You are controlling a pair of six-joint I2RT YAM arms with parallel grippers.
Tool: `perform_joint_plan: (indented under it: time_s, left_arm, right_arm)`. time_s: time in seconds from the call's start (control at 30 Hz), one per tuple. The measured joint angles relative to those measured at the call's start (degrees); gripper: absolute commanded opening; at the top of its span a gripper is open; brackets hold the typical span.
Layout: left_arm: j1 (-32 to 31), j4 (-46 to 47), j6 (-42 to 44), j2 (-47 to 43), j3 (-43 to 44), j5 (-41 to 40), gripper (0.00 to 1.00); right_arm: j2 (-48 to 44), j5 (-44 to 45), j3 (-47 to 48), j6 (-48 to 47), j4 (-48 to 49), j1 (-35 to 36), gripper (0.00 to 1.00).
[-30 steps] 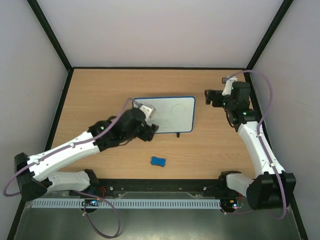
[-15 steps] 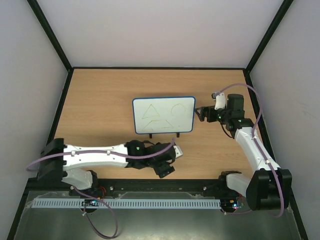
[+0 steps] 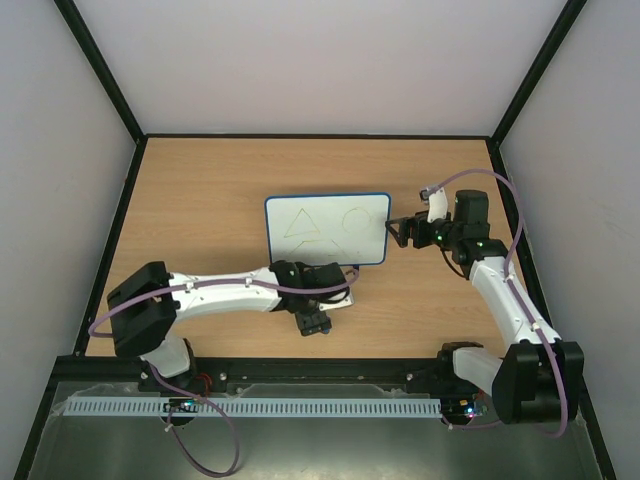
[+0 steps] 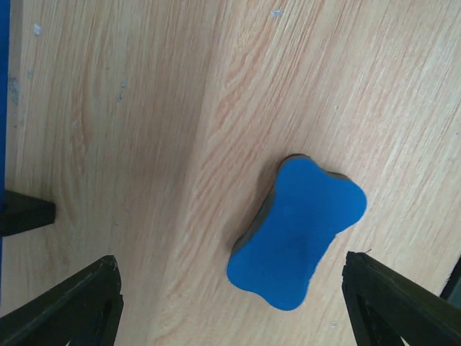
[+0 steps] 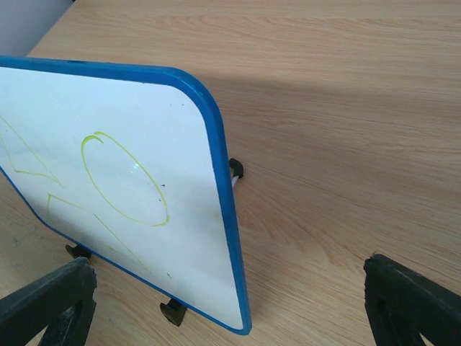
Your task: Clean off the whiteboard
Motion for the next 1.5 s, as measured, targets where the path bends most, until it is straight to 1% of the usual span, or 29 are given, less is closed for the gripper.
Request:
perform_joint_plan:
  time_s: [0.1, 0.23, 0.37, 0.43, 0.53, 0.63, 0.7, 0.8, 0.93, 1.1, 1.4, 1.5]
  left_arm:
    - [2.34, 0.17, 3.48, 0.07, 0.07, 1.51, 0.81]
    - [3.19, -0.15, 6.64, 1.81, 1.44, 4.94, 0.76]
    - [3.23, 0.11, 8.72, 4.28, 2.03, 8.00, 0.66]
    - [3.26, 0.15, 9.49, 5.14, 2.03, 8.33, 0.65]
    - [3.23, 0.35, 10.12, 5.60, 2.03, 8.26, 0.60]
    - [3.08, 0.39, 10.58, 5.64, 2.03, 7.87, 0.53]
    - [2.84, 0.50, 11.02, 5.64, 2.03, 7.30, 0.53]
    - [1.95, 0.59, 11.13, 5.64, 1.99, 6.56, 0.59]
    - [-0.15, 0.57, 11.17, 5.62, 1.20, 5.42, 0.59]
    - [-0.79, 0.35, 11.10, 5.62, 0.31, 4.13, 0.52]
    - [-0.90, 0.39, 11.10, 5.53, -0.57, 1.22, 0.49]
    - [-0.92, 0.33, 11.15, 5.53, -0.81, 1.14, 0.44]
  right_arm:
    - [-0.04, -0.79, 0.00, -0.42, -0.02, -0.02, 0.98]
    - [-0.04, -1.33, -0.02, -0.72, -0.02, -0.02, 0.98]
    - [-0.04, -1.46, -0.07, -1.14, -0.02, -0.02, 0.98]
    - [-0.04, -1.49, -0.11, -1.25, 0.00, -0.02, 0.98]
    - [-0.04, -1.49, -0.22, -1.25, 0.02, -0.02, 0.98]
    - [-0.04, -1.49, -0.44, -1.25, 0.04, -0.02, 0.98]
    - [-0.04, -1.49, -0.59, -1.29, 0.04, -0.02, 0.98]
    - [-0.04, -1.44, -0.70, -1.40, 0.07, -0.02, 0.98]
    - [-0.04, -1.36, -0.74, -1.42, 0.07, -0.02, 0.98]
    - [-0.04, -1.25, -0.74, -1.40, 0.09, -0.02, 0.98]
    - [-0.04, -1.22, -0.79, -1.42, 0.09, -0.02, 0.98]
    - [-0.04, -1.25, -0.81, -1.42, 0.09, -0.02, 0.98]
